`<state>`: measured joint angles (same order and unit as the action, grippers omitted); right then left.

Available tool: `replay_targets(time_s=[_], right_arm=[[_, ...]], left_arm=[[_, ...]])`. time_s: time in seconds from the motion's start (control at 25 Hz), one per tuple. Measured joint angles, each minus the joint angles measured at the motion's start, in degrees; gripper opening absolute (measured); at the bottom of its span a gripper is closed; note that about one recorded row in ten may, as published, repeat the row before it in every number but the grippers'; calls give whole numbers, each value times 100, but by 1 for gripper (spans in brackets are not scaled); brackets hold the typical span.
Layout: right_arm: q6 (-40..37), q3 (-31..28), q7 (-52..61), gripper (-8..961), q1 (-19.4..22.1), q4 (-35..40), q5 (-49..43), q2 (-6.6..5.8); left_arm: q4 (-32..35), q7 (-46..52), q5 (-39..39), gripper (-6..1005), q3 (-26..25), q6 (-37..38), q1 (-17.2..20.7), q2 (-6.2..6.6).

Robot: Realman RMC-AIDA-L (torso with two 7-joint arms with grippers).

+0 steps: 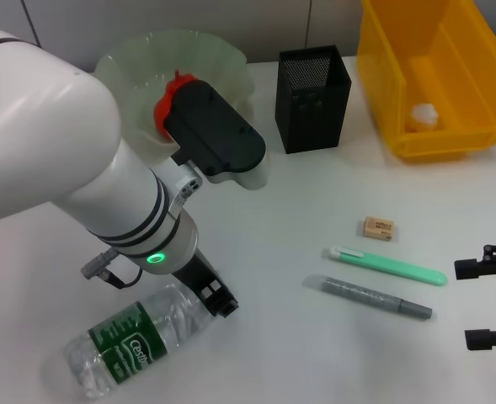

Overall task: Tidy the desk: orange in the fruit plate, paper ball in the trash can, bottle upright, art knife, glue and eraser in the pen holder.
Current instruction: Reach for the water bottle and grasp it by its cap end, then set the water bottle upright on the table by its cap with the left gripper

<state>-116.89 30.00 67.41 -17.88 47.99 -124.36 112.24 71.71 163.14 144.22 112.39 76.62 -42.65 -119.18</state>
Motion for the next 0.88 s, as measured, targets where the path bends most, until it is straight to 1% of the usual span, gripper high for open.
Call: replay_targets(time_s=[0.2,0.24,0.32,0.44,0.48,0.56,0.6,0.64,0.68,0.72,0.76,0.88], right_arm=[[4,-7,11,840,-15,-38,32,0],[8,-8,10,841,-25,-65,38,2],[16,-11,10,841,-84,-161,43,9],[14,-12,10,841,-121,-186,44,13],[11,-12,10,841,-135,-188,44,27],[15,-12,9,841,-167,-190,45,67],[18,-11,10,841,-180,-191,45,83],[21,-11,10,841,-191,-192,45,97],[24,-9,9,841,-206,-195,45,111],[24,-9,9,840,-218,-197,45,122],[25,-10,9,840,-236,-200,46,136],[26,-11,37,840,-290,-202,49,155]], left_arm=[[270,-32,12,449,-102,54,132,19],[570,-110,13,449,-335,120,320,42],[950,-293,10,448,-707,264,581,50],[1357,-507,4,446,-1157,485,858,52],[1357,-507,4,446,-1157,485,858,52],[1696,-711,-34,444,-1491,635,1143,52],[1916,-876,-71,444,-1698,684,1368,54],[2035,-976,-112,443,-1807,690,1499,54],[2289,-1228,-291,443,-2051,693,1803,54],[2423,-1386,-435,442,-2212,683,1984,54],[2486,-1478,-516,441,-2294,681,2069,54],[2803,-1961,-1008,440,-2734,664,2495,58]])
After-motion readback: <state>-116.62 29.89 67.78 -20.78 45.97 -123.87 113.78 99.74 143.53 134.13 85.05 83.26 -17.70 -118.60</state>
